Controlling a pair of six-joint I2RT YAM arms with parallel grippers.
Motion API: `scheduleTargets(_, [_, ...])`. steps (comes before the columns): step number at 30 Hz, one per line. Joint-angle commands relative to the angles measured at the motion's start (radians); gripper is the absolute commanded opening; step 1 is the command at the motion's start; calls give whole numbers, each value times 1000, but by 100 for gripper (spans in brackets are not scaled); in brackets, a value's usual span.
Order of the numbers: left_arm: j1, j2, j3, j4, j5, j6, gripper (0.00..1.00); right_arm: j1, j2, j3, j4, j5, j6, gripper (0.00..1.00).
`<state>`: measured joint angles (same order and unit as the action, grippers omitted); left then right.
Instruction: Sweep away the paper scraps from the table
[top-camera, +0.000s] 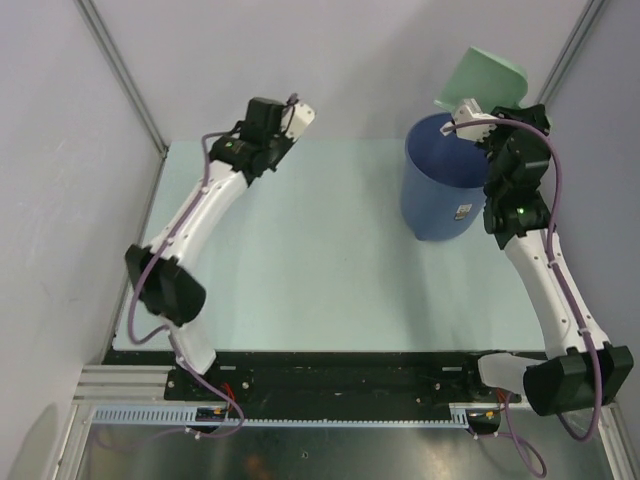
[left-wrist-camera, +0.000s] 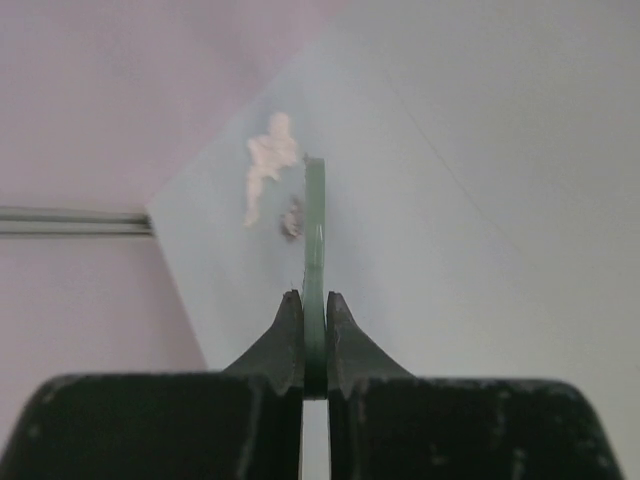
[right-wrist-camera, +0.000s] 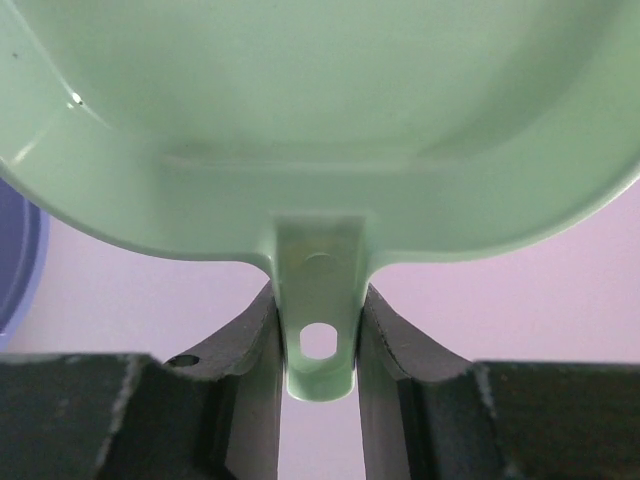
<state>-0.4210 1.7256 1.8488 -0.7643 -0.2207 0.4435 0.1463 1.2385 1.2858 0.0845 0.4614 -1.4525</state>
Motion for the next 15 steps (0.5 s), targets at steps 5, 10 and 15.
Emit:
scheduleTargets(5, [-9,362,341,325,-425,285,0,130,-102,41,-150,-16,271,0])
scheduleTargets(10, [4,555,395,581,-503,500,0,243,-129,37,-236,-30,290,0])
scheduleTargets(15, [40,735,484,612,-438,610,0,406,-145,20,-278,-3,262,0])
